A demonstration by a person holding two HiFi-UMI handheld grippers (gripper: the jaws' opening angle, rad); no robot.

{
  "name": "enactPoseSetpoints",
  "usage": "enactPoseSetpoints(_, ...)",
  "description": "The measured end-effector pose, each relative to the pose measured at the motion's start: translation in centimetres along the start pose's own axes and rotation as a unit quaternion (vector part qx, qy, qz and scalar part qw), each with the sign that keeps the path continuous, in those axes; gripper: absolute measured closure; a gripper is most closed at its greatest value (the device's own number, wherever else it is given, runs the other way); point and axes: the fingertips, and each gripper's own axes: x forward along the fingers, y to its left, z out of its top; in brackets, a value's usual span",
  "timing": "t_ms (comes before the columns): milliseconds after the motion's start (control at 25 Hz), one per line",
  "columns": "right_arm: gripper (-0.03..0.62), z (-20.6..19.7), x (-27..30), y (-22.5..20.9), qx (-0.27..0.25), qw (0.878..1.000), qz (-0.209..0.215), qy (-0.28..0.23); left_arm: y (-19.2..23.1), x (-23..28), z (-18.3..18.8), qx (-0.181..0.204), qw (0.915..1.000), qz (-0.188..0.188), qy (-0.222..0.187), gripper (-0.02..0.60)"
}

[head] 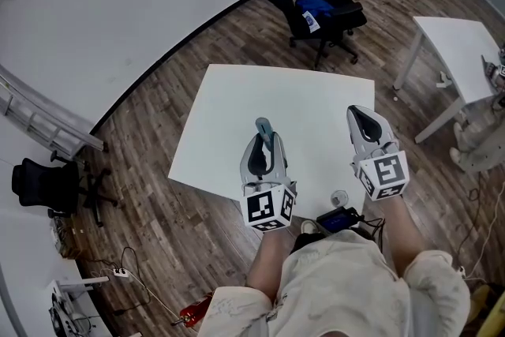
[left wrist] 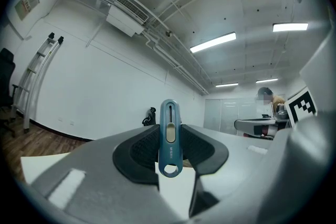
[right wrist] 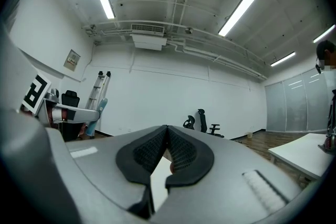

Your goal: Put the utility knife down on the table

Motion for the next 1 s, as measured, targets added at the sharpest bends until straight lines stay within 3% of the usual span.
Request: enactPoseSetpoints(1000, 0.588, -1.0, 0.1, 1.3, 0.03, 0.999, 0.029, 0.014, 0.7, -1.3, -1.8, 0.017, 0.9978, 0.038, 0.052, 0.434)
